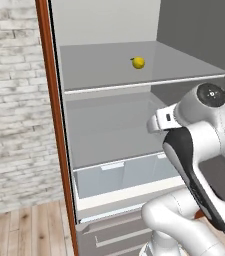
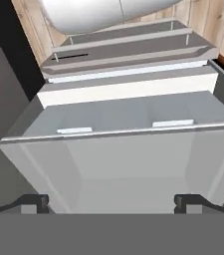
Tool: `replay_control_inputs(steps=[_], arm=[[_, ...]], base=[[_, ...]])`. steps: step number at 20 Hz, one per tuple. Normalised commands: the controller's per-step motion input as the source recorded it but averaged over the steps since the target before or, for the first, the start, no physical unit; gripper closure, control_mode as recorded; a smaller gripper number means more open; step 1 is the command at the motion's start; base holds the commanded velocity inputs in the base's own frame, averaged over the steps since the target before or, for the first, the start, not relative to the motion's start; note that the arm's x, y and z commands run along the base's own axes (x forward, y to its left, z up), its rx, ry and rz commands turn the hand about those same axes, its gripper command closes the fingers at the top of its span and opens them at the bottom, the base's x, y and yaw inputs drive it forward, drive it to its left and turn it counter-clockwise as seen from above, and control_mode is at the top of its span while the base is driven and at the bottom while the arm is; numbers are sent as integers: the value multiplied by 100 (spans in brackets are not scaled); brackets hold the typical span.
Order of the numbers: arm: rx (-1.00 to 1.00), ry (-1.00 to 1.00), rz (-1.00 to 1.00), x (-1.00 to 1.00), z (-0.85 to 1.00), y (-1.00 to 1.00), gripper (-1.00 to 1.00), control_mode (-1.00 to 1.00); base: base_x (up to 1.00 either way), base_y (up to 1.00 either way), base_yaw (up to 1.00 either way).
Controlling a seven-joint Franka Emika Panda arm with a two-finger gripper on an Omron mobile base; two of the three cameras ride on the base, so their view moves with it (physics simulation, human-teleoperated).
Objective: Retrieve a lemon from the fridge and place it on the cutting board with the fish.
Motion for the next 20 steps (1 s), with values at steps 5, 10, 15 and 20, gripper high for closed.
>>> replay_control_inputs(steps=[5,10,15,20], arm=[[-3,-34,0,0,89,0,-100,-100],[0,-21,0,-1,84,0,-100,-100],[0,-9,2,-7,44,1,-100,-100],[0,-1,4,0,22,1,-100,-100]], base=[[0,0,0],[0,0,0],[0,0,0],[0,0,0]])
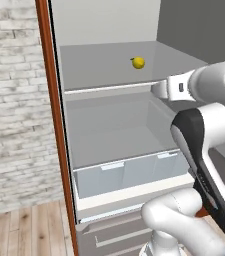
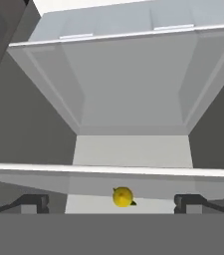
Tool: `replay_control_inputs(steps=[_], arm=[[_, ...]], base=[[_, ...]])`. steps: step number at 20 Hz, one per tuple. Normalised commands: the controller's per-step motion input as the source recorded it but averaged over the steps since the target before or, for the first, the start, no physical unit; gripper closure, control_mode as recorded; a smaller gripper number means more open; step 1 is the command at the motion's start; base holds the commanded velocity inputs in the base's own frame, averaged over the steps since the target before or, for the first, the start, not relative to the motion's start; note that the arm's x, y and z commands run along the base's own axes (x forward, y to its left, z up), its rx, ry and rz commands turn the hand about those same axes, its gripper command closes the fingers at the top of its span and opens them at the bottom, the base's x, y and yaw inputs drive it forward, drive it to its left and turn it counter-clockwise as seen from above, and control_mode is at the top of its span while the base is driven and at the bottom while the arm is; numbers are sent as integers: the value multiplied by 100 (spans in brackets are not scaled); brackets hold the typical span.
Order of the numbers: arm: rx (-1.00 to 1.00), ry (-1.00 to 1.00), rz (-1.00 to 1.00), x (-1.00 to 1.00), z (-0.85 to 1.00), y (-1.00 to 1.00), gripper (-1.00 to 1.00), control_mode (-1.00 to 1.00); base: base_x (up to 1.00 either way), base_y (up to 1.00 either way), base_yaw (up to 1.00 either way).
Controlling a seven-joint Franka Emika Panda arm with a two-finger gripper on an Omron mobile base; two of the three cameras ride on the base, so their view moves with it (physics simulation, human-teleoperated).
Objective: Retrieve a lemon from the fridge and place it on the cutting board with the fish.
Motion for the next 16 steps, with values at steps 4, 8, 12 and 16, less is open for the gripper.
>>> replay_control_inputs(steps=[4,8,12,16], arm=[[-1,-6,15,0,38,0,-100,-100],[0,-10,13,5,44,0,-100,-100],[0,6,2,30,4,0,-100,-100],[-1,9,0,54,0,0,-100,-100]], base=[[0,0,0],[0,0,0],[0,0,0],[0,0,0]])
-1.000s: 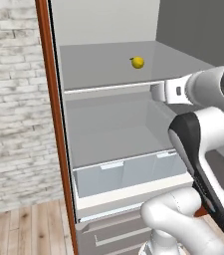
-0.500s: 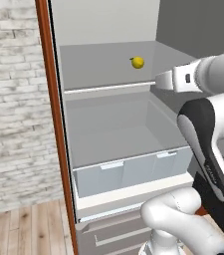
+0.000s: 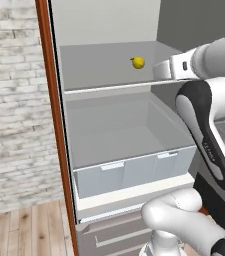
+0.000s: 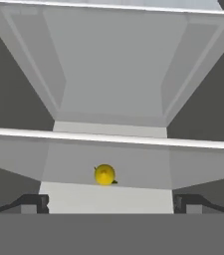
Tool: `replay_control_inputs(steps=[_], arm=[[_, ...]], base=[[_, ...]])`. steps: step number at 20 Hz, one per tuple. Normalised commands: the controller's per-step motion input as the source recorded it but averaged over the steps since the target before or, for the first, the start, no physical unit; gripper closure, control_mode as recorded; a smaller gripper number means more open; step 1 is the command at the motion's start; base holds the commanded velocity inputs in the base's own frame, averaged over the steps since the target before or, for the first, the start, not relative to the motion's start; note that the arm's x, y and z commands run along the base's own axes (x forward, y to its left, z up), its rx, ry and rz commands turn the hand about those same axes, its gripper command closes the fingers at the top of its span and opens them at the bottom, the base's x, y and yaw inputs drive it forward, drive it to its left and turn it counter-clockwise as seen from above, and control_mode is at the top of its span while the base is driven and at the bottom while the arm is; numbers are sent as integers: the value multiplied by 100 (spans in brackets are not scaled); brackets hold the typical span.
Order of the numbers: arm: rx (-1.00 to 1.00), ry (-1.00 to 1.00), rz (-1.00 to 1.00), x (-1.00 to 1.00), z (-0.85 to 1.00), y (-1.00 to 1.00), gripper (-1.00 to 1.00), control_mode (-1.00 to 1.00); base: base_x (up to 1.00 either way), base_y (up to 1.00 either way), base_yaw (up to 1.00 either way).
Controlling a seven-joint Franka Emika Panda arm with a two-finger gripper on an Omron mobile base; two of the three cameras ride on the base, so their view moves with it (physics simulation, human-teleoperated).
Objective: Retrieve a lemon from the fridge and place it on the cutting board with the fish.
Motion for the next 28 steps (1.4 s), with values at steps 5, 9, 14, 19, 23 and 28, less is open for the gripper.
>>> replay_control_inputs(steps=[5,9,14,19,23,28], arm=[[0,-3,0,25,-6,0,-100,-100],[0,-1,0,30,-2,0,-100,-100],[0,0,-5,64,0,16,-100,-100],[0,0,-6,70,-2,14,-100,-100],[0,0,-4,58,-10,5,-100,-100],[0,0,-2,52,-15,0,-100,-100]], base=[[0,0,0],[0,0,0],[0,0,0],[0,0,0],[0,0,0],[0,0,0]])
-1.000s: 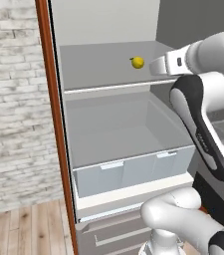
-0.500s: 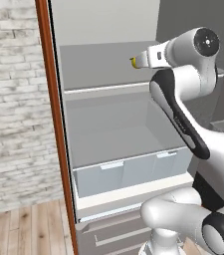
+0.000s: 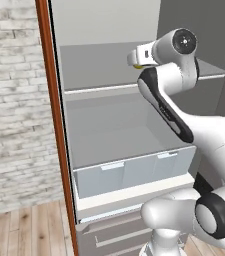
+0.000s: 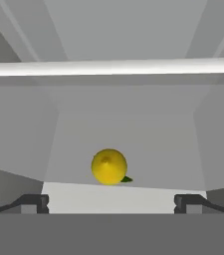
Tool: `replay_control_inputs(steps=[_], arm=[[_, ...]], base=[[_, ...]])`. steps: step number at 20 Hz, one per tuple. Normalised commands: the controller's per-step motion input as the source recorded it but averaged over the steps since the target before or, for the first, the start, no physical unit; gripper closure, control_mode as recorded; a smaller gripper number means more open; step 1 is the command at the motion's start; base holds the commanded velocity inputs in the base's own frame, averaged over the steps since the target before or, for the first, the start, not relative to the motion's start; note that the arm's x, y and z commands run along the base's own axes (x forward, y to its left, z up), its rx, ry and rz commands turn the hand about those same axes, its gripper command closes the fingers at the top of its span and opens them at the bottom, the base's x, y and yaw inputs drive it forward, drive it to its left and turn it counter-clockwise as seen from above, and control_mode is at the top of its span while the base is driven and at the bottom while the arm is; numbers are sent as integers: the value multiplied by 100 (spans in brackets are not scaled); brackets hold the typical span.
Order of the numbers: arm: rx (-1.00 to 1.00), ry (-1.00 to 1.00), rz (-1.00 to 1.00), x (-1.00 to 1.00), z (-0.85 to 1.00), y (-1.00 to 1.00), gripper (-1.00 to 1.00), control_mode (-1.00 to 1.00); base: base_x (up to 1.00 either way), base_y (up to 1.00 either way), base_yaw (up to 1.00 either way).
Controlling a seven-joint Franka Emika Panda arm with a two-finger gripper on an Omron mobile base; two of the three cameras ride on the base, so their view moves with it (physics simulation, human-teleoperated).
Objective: Retrieve a lemon from the fridge and place it on the cutting board with the fish.
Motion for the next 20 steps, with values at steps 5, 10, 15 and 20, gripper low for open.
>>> replay_control_inputs(steps=[5,10,15,20], arm=[[0,0,0,30,-9,0,-100,-100],[0,1,0,20,-6,0,-100,-100],[0,2,0,37,-12,0,-100,-100],[0,3,0,40,-10,0,-100,-100]], base=[[0,0,0],[0,0,0],[0,0,0],[0,0,0]])
